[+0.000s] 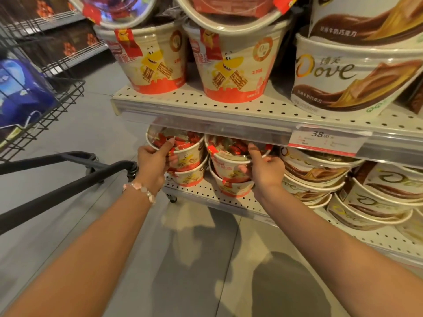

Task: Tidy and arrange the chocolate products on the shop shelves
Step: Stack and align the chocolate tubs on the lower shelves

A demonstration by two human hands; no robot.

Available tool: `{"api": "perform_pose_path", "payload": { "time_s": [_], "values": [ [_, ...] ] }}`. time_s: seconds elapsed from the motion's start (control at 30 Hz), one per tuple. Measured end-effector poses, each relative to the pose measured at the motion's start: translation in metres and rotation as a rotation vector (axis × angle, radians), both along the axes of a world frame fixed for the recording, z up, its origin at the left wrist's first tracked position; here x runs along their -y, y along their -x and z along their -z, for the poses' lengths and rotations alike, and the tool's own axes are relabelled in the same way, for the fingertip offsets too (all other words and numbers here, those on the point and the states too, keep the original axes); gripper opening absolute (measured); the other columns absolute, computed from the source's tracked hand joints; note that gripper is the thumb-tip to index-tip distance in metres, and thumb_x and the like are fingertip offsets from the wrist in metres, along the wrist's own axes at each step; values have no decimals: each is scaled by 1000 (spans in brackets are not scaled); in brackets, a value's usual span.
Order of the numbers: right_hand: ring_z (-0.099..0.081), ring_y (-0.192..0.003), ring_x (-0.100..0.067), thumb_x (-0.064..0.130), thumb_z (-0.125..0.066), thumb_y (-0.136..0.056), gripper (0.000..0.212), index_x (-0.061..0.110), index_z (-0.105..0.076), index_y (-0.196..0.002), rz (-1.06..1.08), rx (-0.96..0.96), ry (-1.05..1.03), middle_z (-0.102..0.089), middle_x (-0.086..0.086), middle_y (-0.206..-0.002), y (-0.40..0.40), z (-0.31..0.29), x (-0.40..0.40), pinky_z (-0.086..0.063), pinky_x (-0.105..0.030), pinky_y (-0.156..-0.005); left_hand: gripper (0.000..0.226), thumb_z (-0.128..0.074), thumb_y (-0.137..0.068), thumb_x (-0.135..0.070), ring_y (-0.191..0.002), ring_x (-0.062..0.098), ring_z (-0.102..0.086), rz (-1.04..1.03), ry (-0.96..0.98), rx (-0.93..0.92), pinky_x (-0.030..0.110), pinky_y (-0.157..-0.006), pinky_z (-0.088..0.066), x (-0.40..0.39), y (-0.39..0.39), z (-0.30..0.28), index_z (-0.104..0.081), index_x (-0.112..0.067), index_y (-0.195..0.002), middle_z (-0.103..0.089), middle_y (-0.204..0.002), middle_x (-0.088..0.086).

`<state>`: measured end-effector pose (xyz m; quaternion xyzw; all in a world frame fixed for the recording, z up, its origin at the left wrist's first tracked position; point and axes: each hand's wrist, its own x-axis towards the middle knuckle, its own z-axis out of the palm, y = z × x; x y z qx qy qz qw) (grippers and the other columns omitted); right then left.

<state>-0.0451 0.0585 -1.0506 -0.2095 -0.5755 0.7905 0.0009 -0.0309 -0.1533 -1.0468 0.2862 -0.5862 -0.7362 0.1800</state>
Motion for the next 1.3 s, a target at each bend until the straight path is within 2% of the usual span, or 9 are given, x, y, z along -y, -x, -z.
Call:
{"api": "perform_pose_path", "payload": {
  "time_s": [0.13, 0.2, 0.3, 0.4, 0.53, 0.63, 0.87, 0.97, 1.3],
  "values": [
    [-66, -55, -8, 22, -54, -93, 13, 9, -55, -93, 6, 6, 50, -64, -3, -81, 2, -1, -1, -59, -33, -68, 7, -52, -87, -11, -63, 14, -60, 88, -139, -83, 24, -60, -54, 12, -9, 6, -53, -12, -94, -63, -79, 2],
    [-66, -63, -9, 18, -40, -97, 18, 8, -56, -96, -15, -6, 107, -65, -3, -79, 0, 1, -6, -57, -29, -64, 23, -41, -77, -3, -72, 18, -56, 85, -190, -121, 28, -65, -53, 16, -13, 11, -59, -16, -72, -62, -71, -2],
    [-63, -63, -15, 8, -28, -98, 23, 6, -51, -97, -26, -107, 1, -61, -6, -72, -16, 15, -5, -54, -24, -58, 34, -44, -75, 7, -87, 19, -54, 41, 163, 51, 30, -72, -48, 19, -13, 20, -52, -19, -96, -56, -99, 4],
    [-59, -95, -21, -5, -38, -92, 24, 11, -49, -107, 2, -210, -264, -58, -14, -104, -30, 38, 2, -52, -33, -86, 57, -72, -75, -7, -106, 11, -48, 85, 554, 111, 23, -82, -42, 24, -10, 35, -38, -24, -118, -48, -117, -7],
    [-45, -127, -16, 4, -72, -76, 78, 12, -30, -141, -116, -187, -406, -45, -6, -139, -23, 55, 6, -39, -36, -107, 98, -85, -60, -12, -91, -17, -50, 254, 563, 44, 7, -74, -40, 23, 0, 49, -24, -29, -134, -45, -103, -30],
    [-44, -128, -15, 14, -85, -62, 92, 15, -32, -137, -149, -265, -562, -46, -3, -136, -13, 60, 9, -40, -37, -107, 99, -87, -53, -15, -85, -19, -55, 266, 533, 1, 3, -55, -43, 23, 7, 57, -27, -30, -130, -52, -103, -24],
    [-51, -117, -15, 29, -91, -51, 92, 18, -35, -123, -121, -228, -590, -54, 2, -123, 2, 59, 19, -42, -23, -95, 93, -85, -59, -16, -93, 4, -53, 181, 523, 45, 14, -64, -44, 16, 15, 57, -30, -26, -133, -53, -104, -18],
    [-52, -115, -15, 34, -92, -48, 95, 14, -35, -122, -89, -236, -621, -53, -1, -123, 1, 61, 19, -42, -23, -92, 90, -85, -61, -16, -105, 14, -56, 186, 522, 31, 31, -80, -50, 22, 13, 60, -31, -24, -133, -57, -117, -8],
    [-51, -117, -21, 39, -93, -41, 102, 13, -32, -119, -48, -137, -705, -49, -5, -123, 6, 58, 30, -42, -25, -88, 93, -86, -59, -14, -99, 0, -55, 186, 493, -35, 18, -74, -47, 27, 11, 64, -33, -25, -134, -56, -117, -12]
  ]
}}
